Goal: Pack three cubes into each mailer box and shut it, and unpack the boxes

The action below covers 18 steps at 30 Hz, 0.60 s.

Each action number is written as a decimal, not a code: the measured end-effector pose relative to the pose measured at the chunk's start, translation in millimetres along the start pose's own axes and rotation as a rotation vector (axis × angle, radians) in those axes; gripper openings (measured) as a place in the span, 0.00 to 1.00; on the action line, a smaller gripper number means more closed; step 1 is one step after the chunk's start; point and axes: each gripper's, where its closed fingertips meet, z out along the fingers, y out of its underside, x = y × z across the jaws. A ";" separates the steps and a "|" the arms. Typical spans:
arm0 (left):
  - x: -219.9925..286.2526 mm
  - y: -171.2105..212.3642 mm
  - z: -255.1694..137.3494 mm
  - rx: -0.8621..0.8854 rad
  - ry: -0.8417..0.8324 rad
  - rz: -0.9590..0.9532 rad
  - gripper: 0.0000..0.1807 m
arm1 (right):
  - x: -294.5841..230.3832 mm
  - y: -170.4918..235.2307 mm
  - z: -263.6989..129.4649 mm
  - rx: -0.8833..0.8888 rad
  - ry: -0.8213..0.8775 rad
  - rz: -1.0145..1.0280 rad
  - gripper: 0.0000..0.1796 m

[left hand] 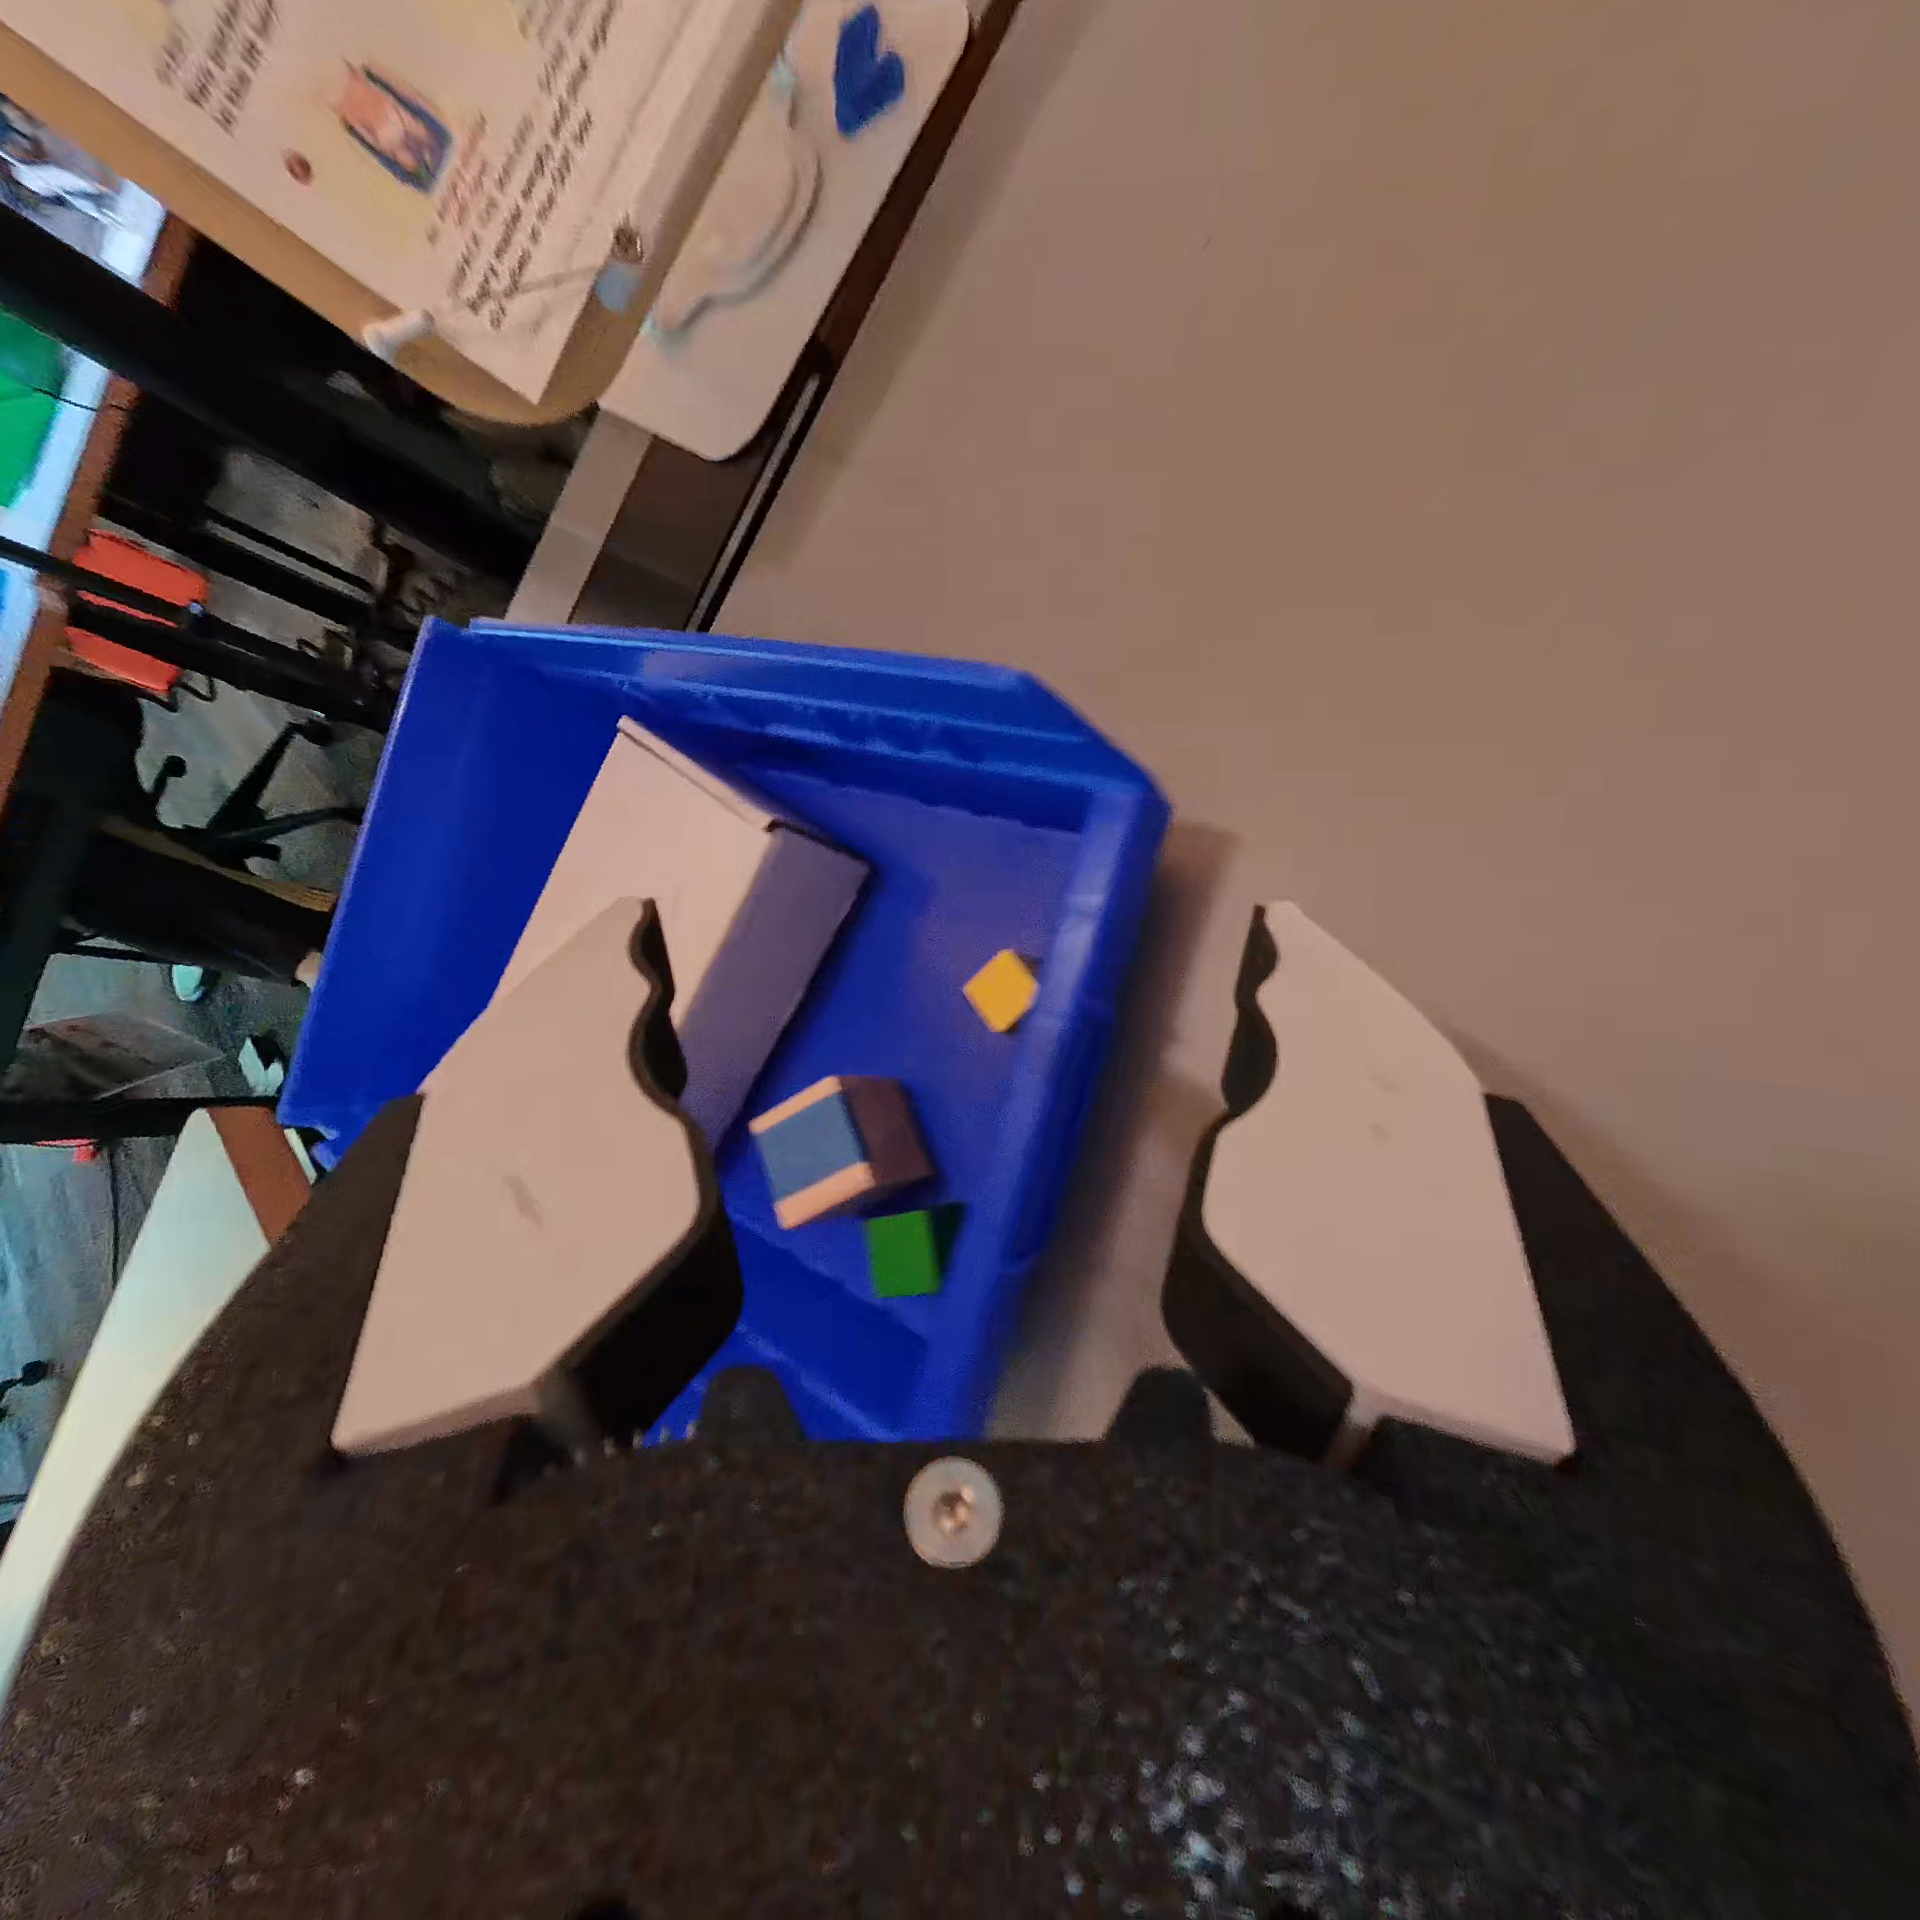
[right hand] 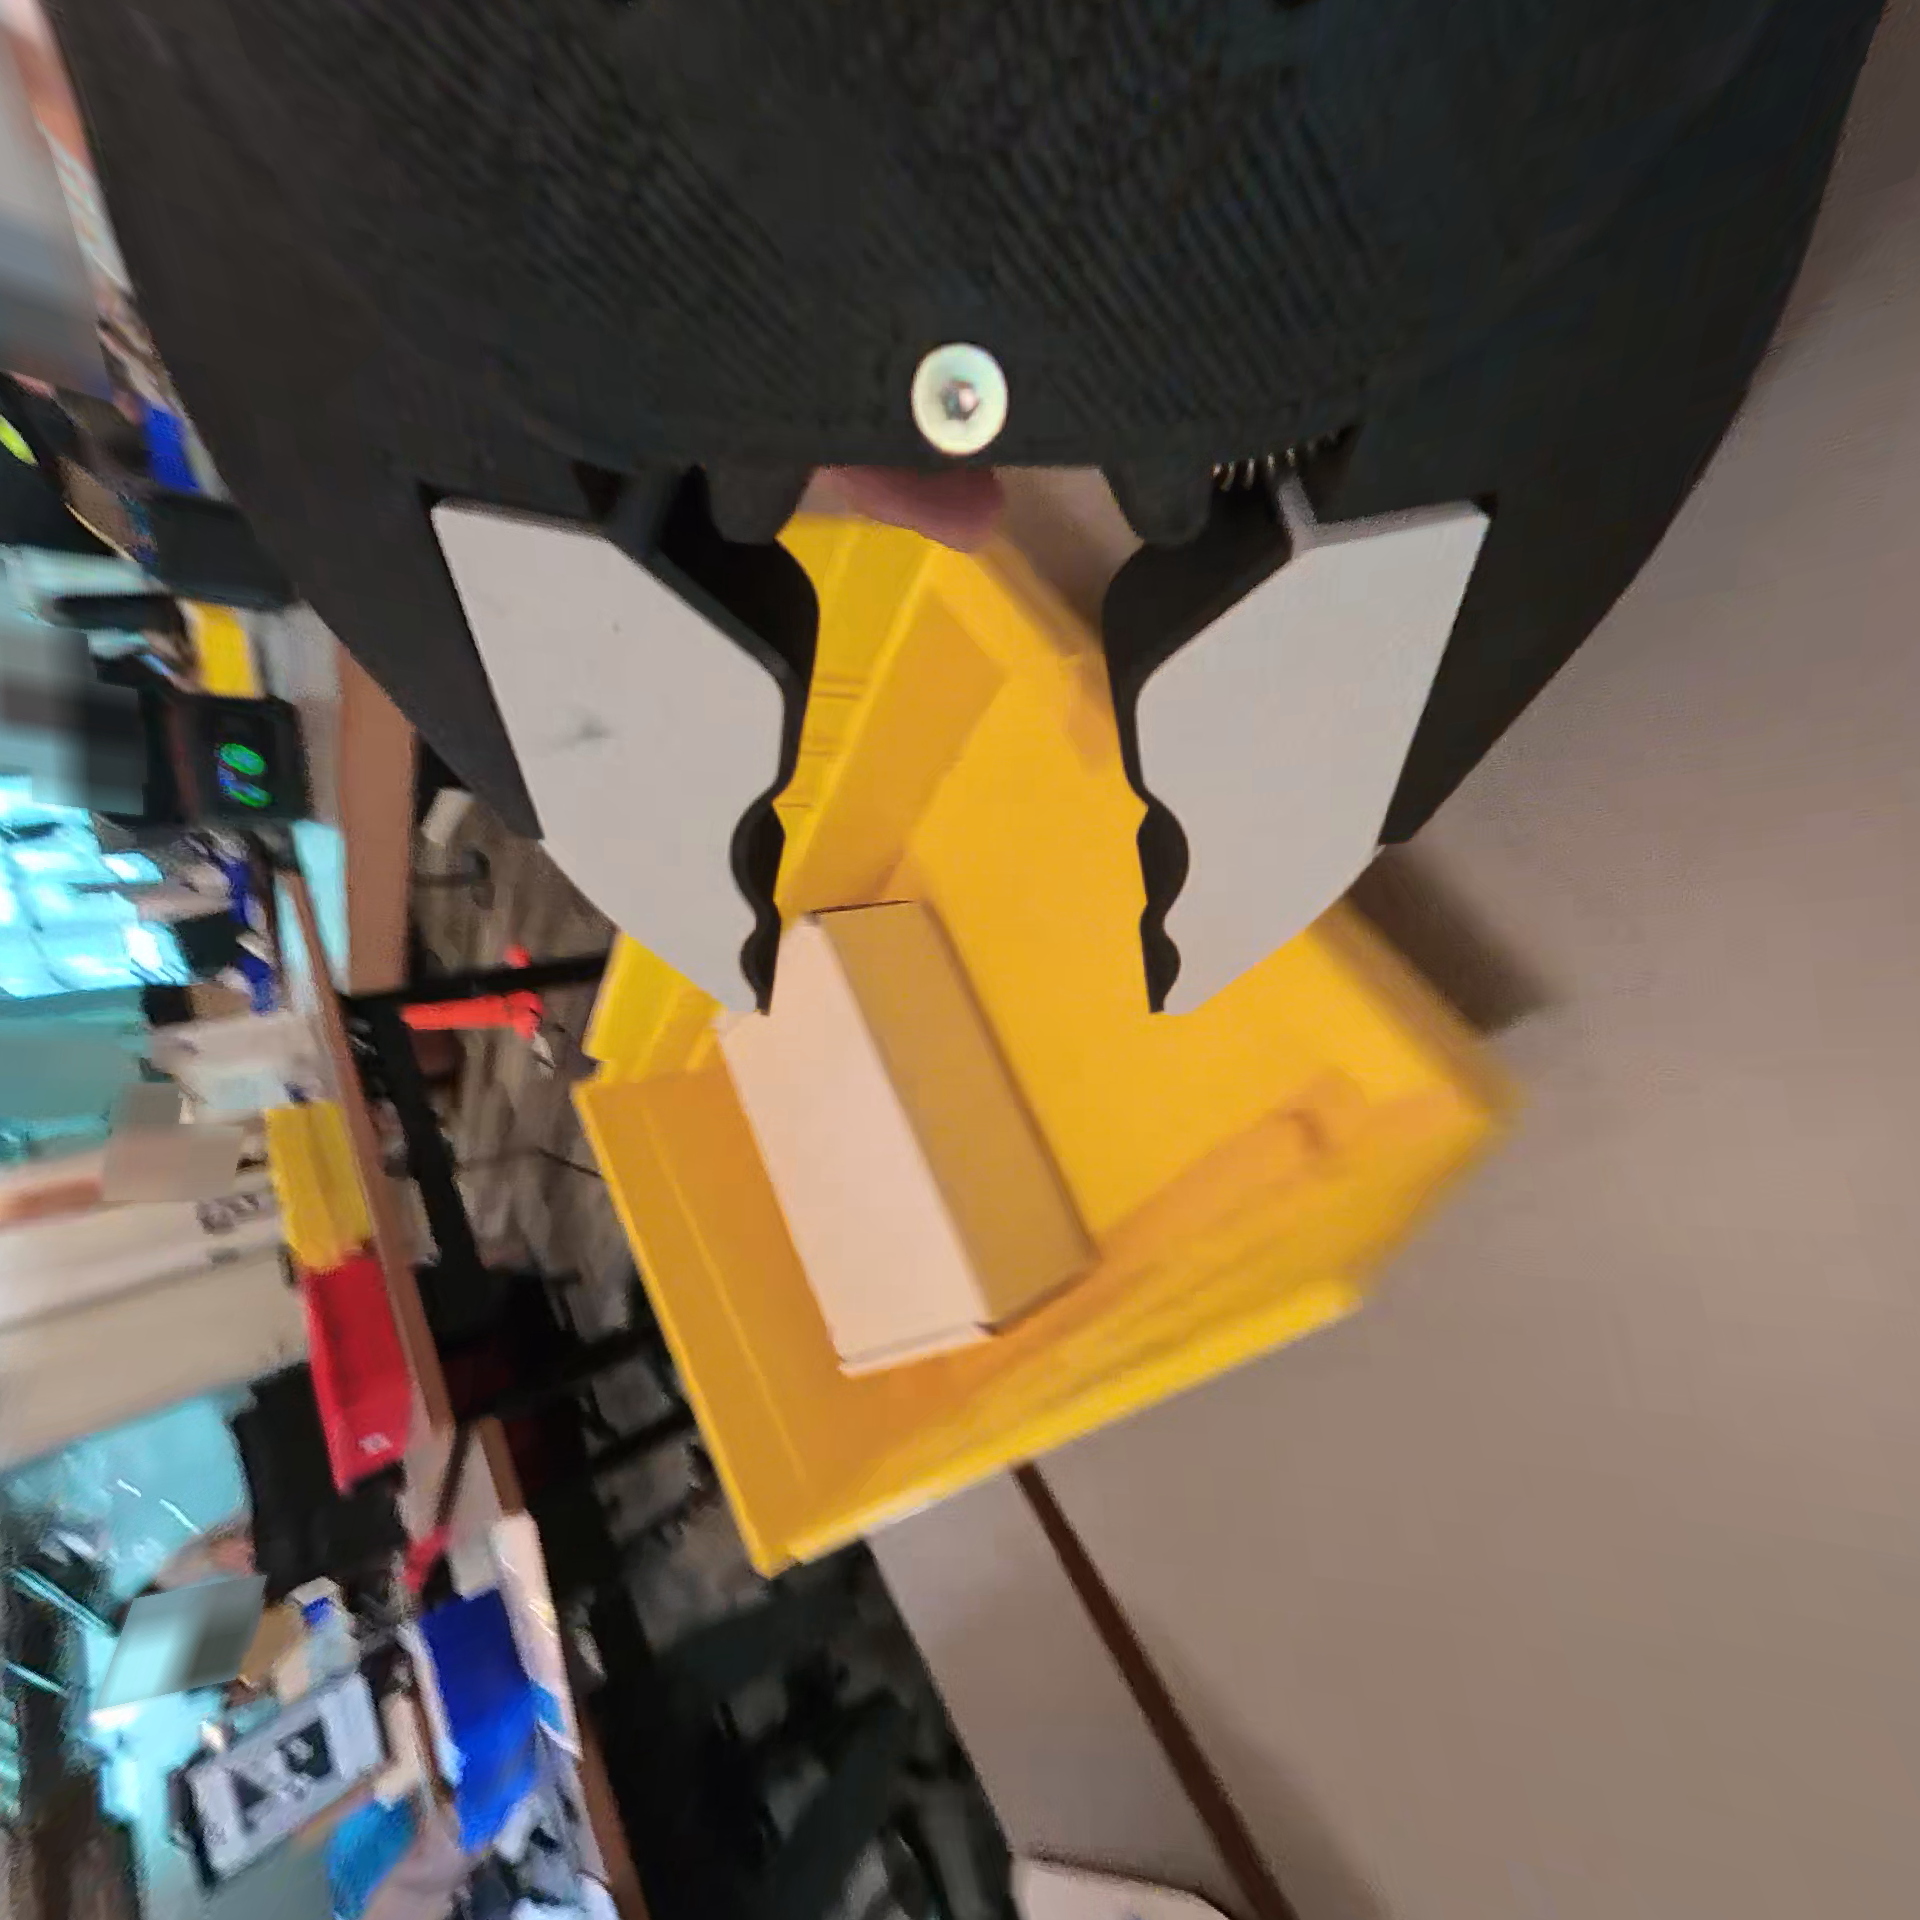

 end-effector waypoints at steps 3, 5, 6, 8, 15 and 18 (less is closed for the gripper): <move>-41.3 11.1 24.2 -0.106 0.052 0.087 0.60 | -50.2 -9.5 -39.9 0.103 -0.189 0.008 0.39; -64.8 23.3 40.7 -0.211 0.099 0.132 0.61 | -77.3 -14.9 -66.2 0.160 -0.279 0.017 0.41; -74.6 29.6 49.0 -0.261 0.124 0.149 0.61 | -88.0 -17.9 -78.3 0.188 -0.309 0.029 0.42; -87.1 39.6 65.5 -0.340 0.195 0.173 0.60 | -105.2 -25.3 -99.6 0.251 -0.358 0.099 0.42; -114.5 65.6 128.1 -0.509 0.293 0.262 0.58 | -143.6 -23.6 -118.5 0.242 -0.314 0.383 0.41; -113.4 75.7 141.6 -0.571 0.368 0.297 0.58 | -162.5 -17.7 -123.1 0.208 -0.339 0.356 0.43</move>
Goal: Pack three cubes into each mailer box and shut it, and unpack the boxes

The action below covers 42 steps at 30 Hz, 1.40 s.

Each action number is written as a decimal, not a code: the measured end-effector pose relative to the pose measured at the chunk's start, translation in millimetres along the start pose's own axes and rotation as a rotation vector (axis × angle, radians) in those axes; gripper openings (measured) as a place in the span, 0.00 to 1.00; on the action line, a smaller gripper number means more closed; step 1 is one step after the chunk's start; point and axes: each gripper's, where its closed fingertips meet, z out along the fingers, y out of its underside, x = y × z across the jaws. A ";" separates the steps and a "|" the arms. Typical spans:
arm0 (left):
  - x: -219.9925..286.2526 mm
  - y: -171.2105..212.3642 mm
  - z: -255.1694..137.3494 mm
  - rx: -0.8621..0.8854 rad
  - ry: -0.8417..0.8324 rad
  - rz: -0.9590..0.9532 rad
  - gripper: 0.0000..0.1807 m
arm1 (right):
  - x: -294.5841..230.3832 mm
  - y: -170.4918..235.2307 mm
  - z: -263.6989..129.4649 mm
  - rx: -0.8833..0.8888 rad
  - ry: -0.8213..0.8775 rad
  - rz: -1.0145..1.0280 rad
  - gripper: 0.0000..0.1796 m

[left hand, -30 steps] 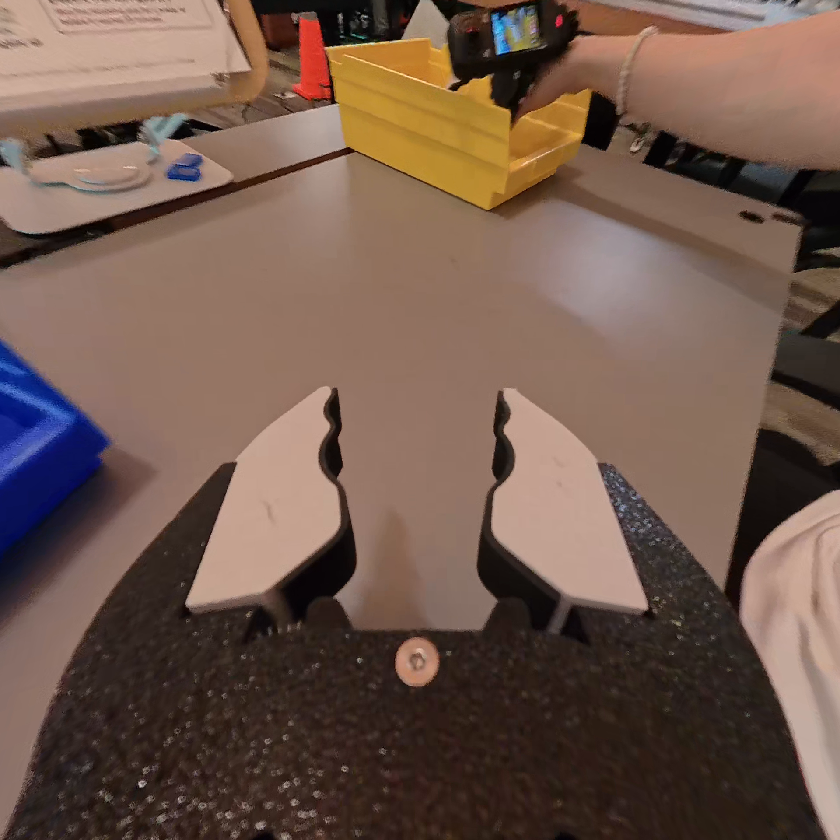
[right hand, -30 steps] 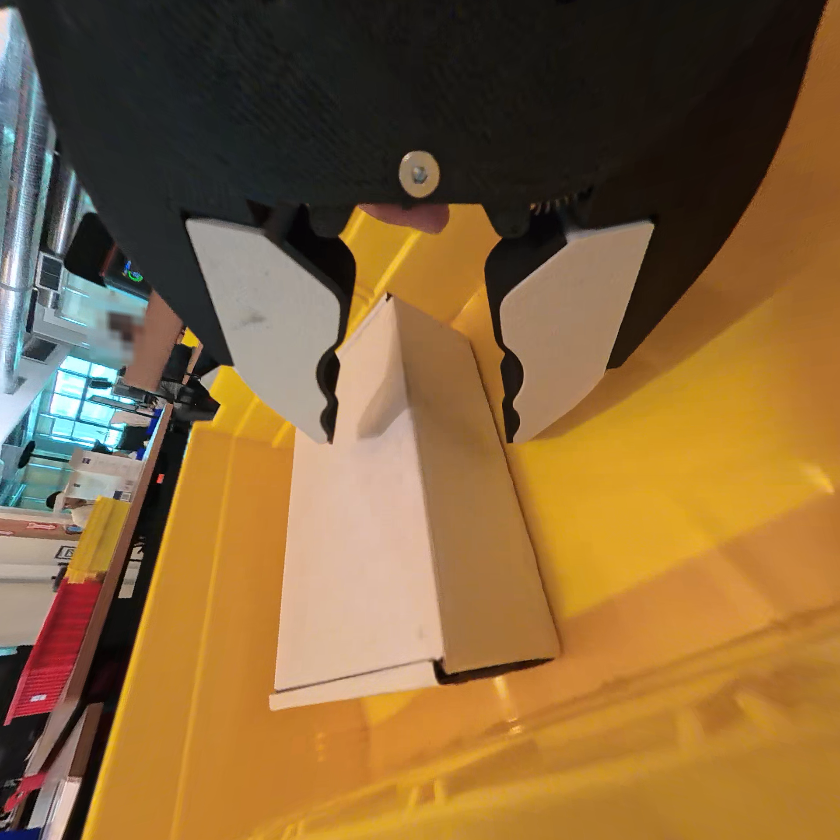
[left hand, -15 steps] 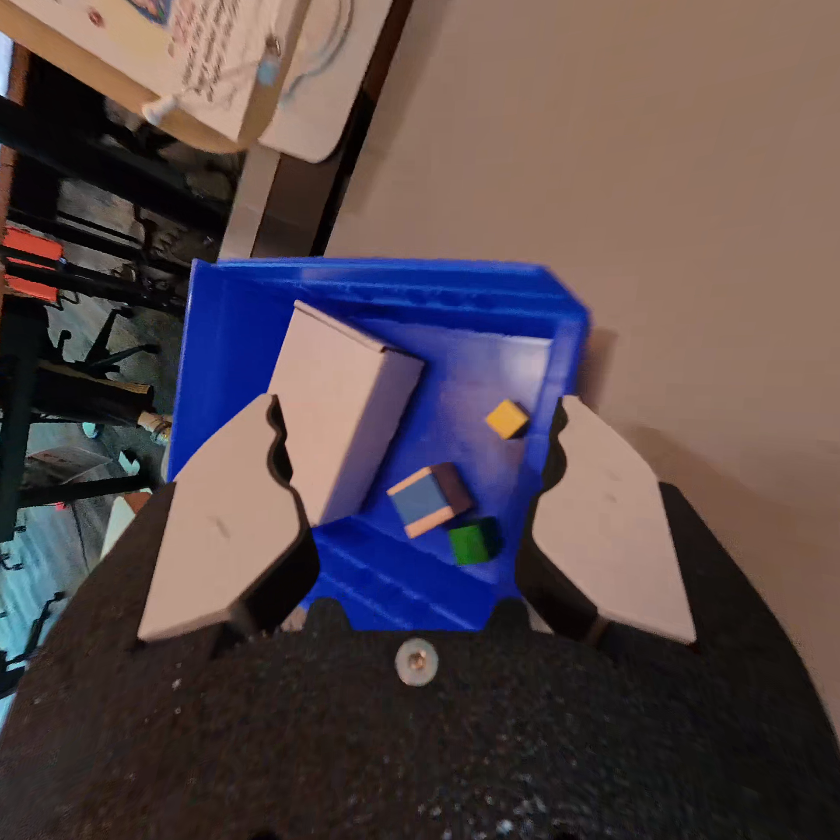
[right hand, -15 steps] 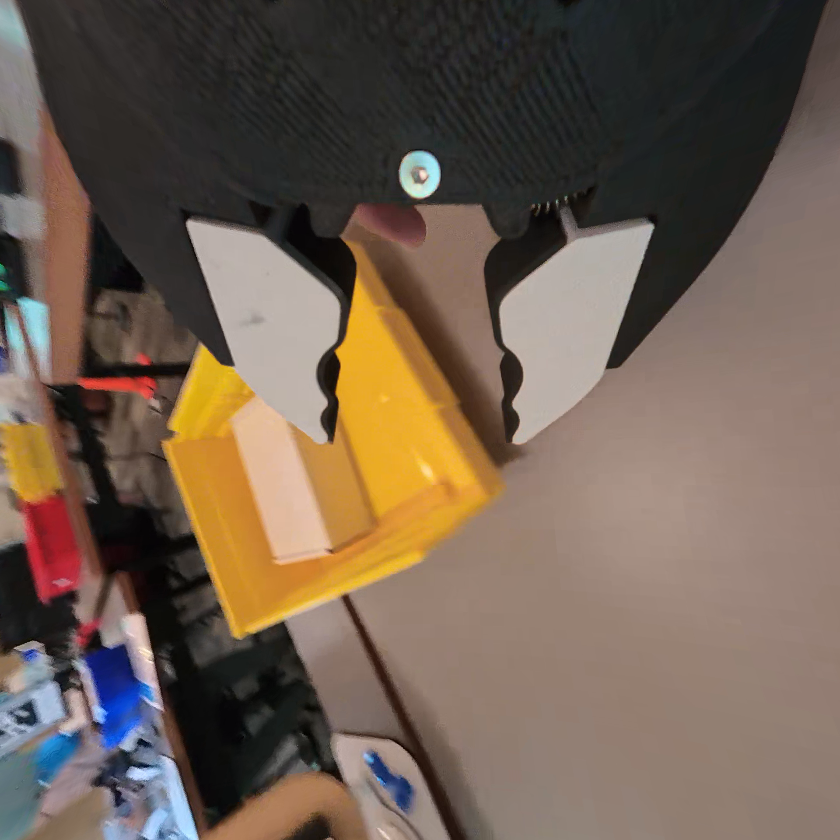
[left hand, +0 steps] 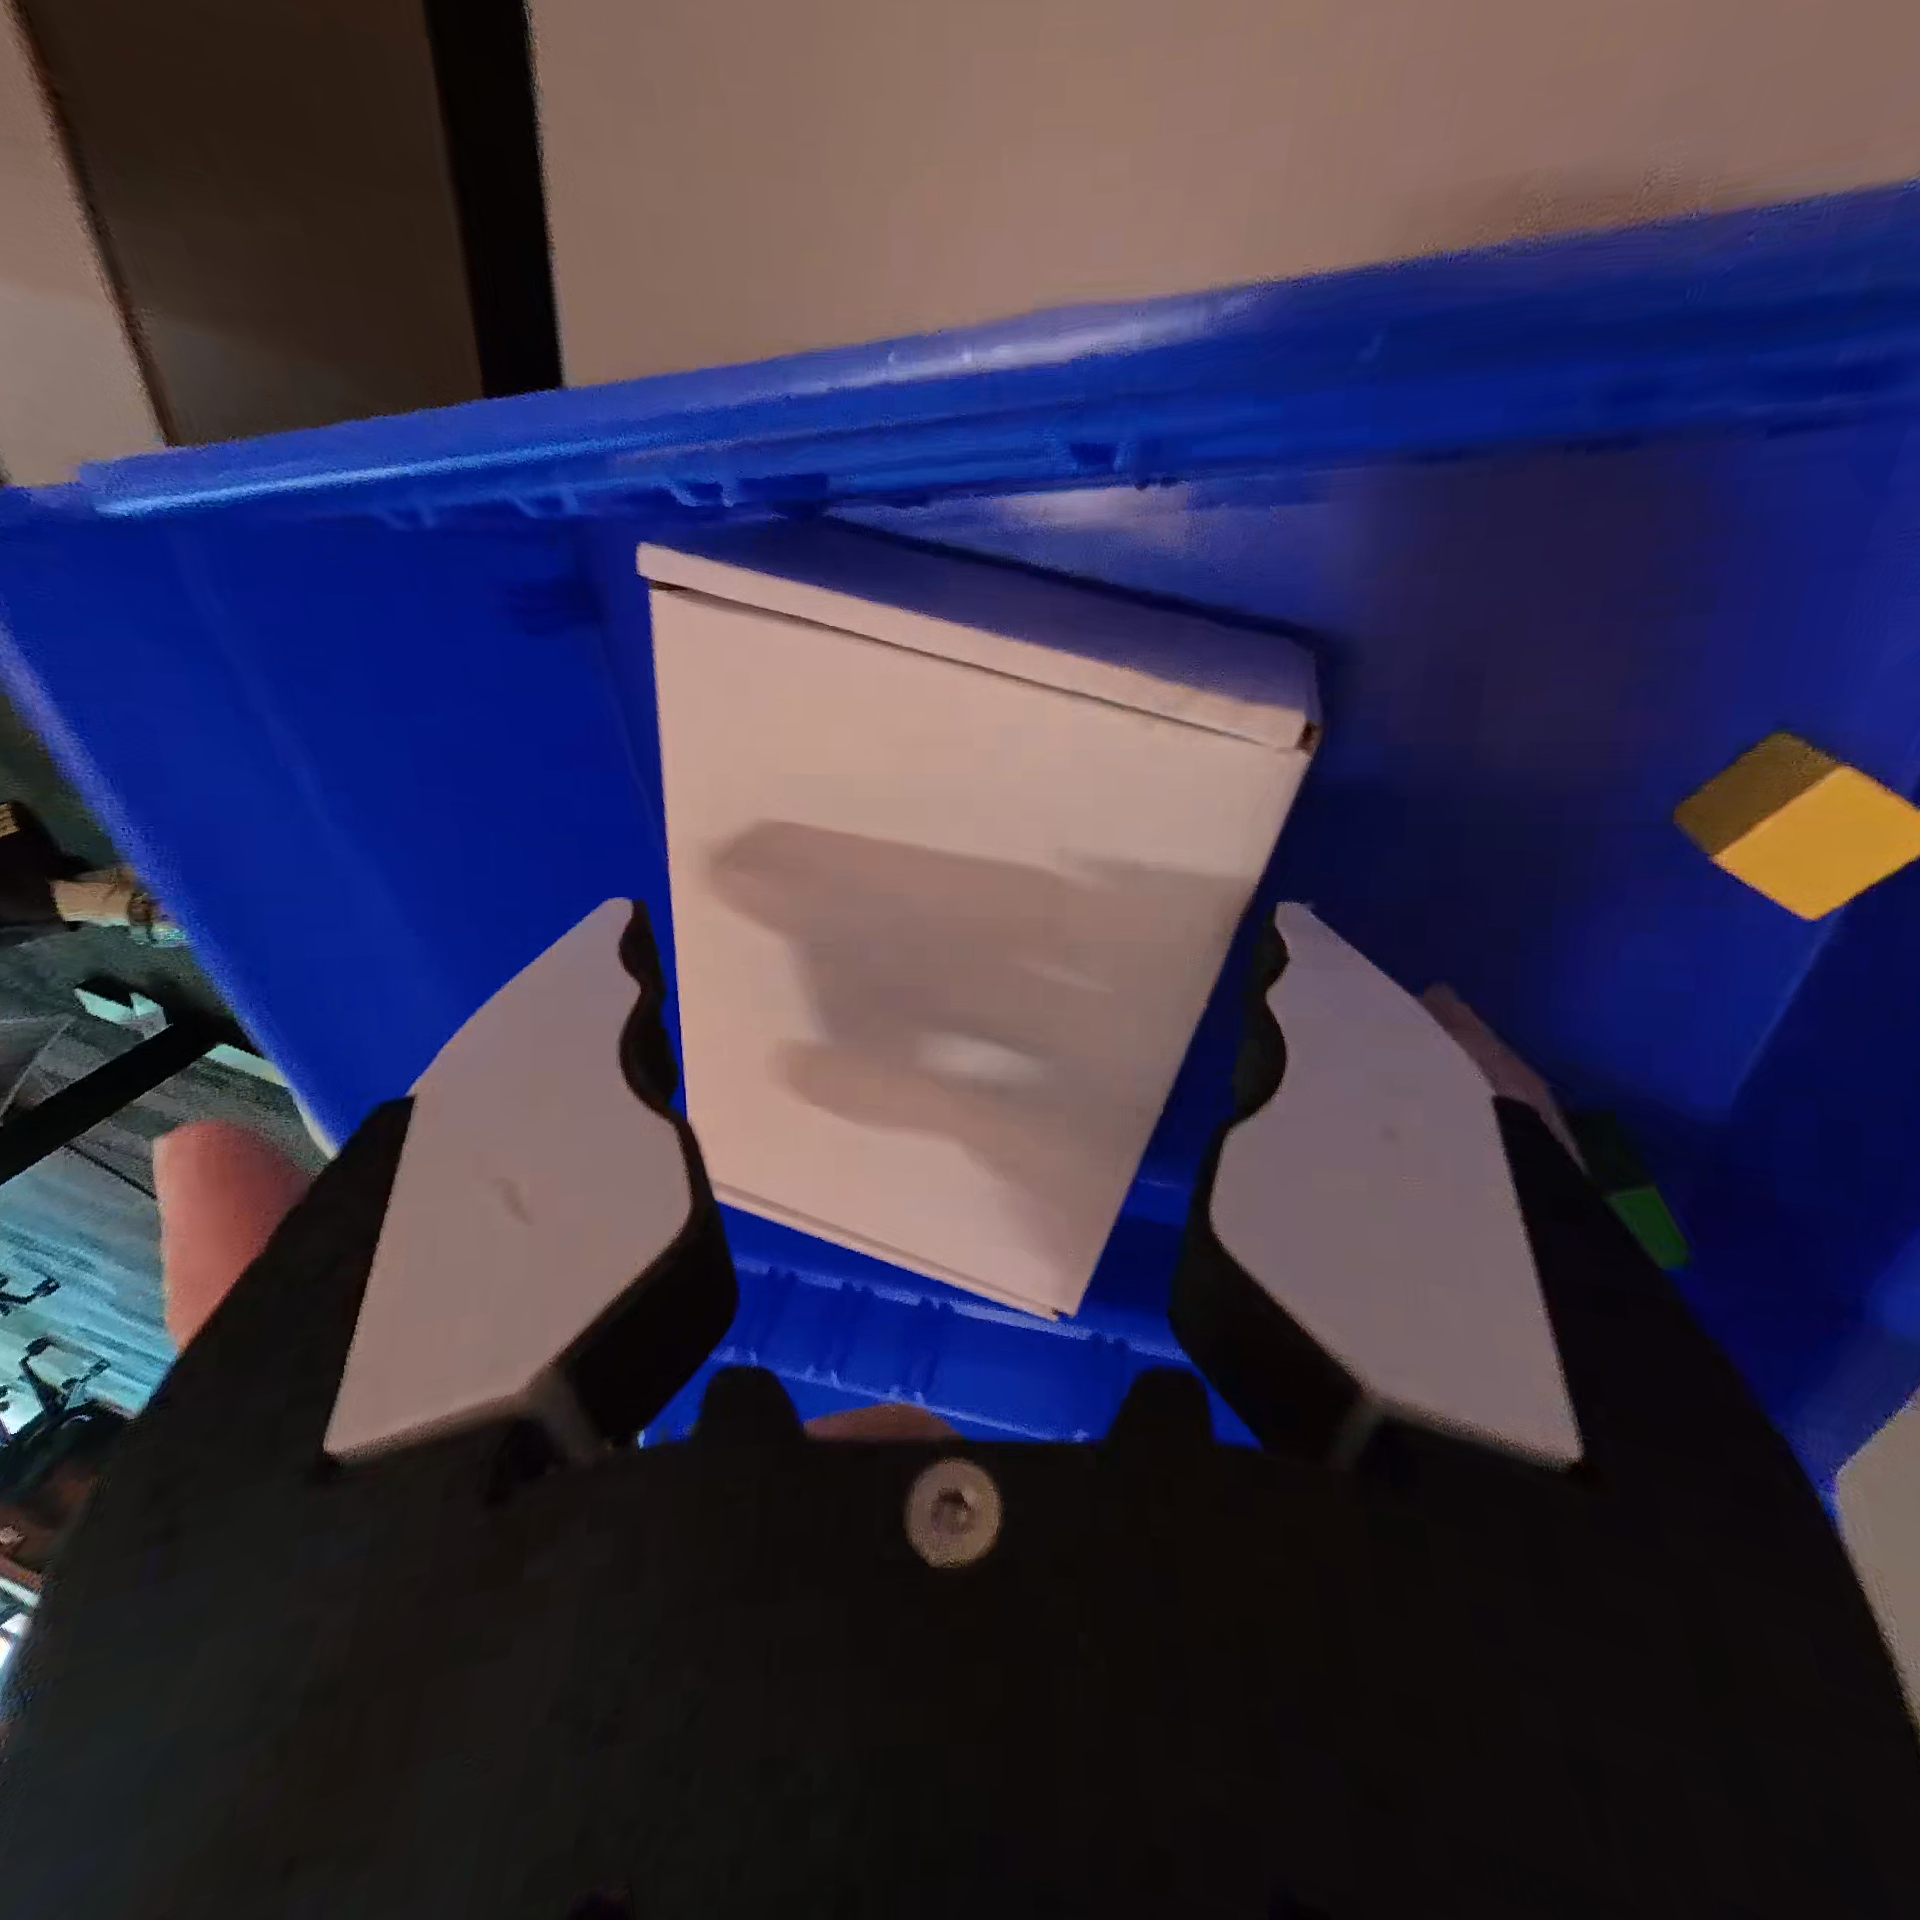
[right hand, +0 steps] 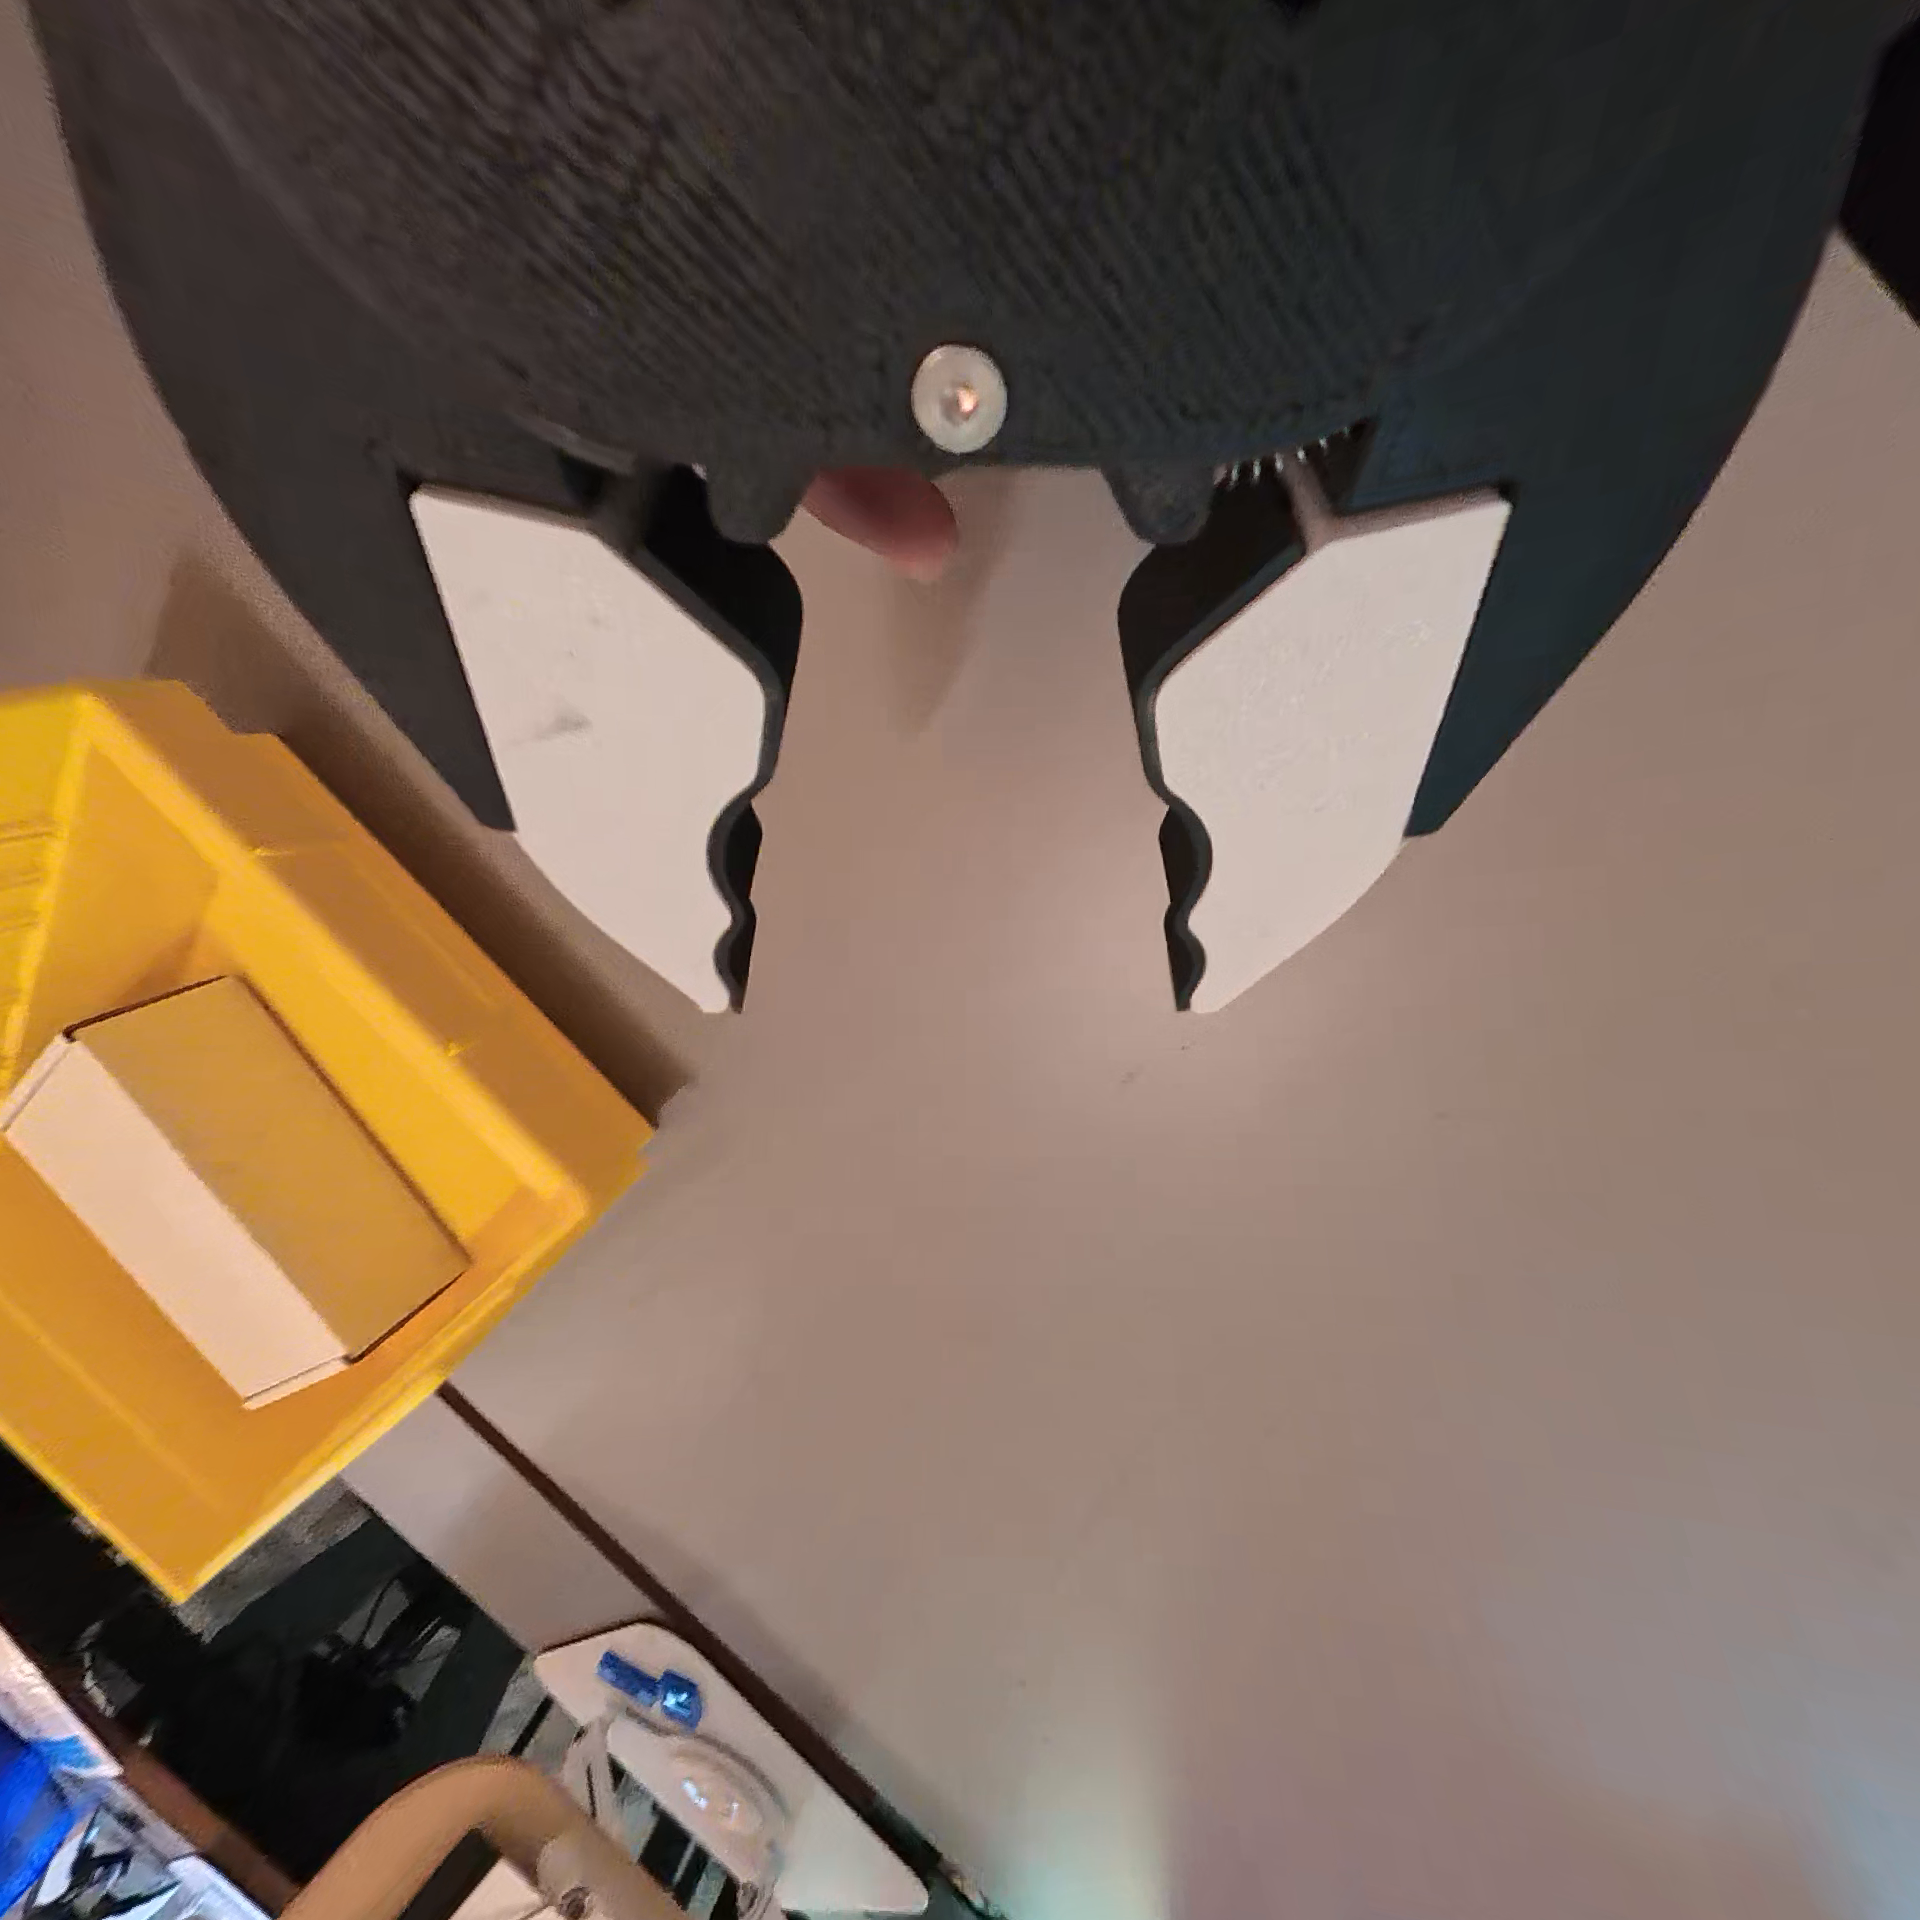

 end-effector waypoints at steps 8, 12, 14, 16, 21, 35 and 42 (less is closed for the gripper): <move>-1.2 38.5 43.5 -0.159 0.178 -0.010 0.81 | 3.7 4.0 -4.5 -0.004 -0.019 0.138 0.44; 1.4 35.4 48.2 -0.078 0.190 -0.033 0.81 | 2.9 4.4 4.6 -0.045 -0.043 0.107 0.45; 0.5 40.1 49.5 -0.114 0.169 -0.024 0.81 | 2.9 2.0 11.4 -0.050 -0.053 0.095 0.45; 0.2 42.2 49.0 -0.152 0.165 -0.015 0.81 | 3.4 -2.6 19.3 -0.041 -0.057 0.094 0.45; -4.3 38.7 35.2 -0.138 0.089 0.001 0.80 | 7.4 -19.2 32.0 -0.027 -0.035 0.059 0.44; 109.9 -66.5 -152.5 0.109 0.220 0.056 0.80 | -31.0 -65.1 19.6 0.134 -0.035 -0.067 0.42; 201.8 -137.1 -173.1 0.030 0.304 0.199 0.80 | -62.7 -134.1 1.1 0.202 -0.162 -0.221 0.40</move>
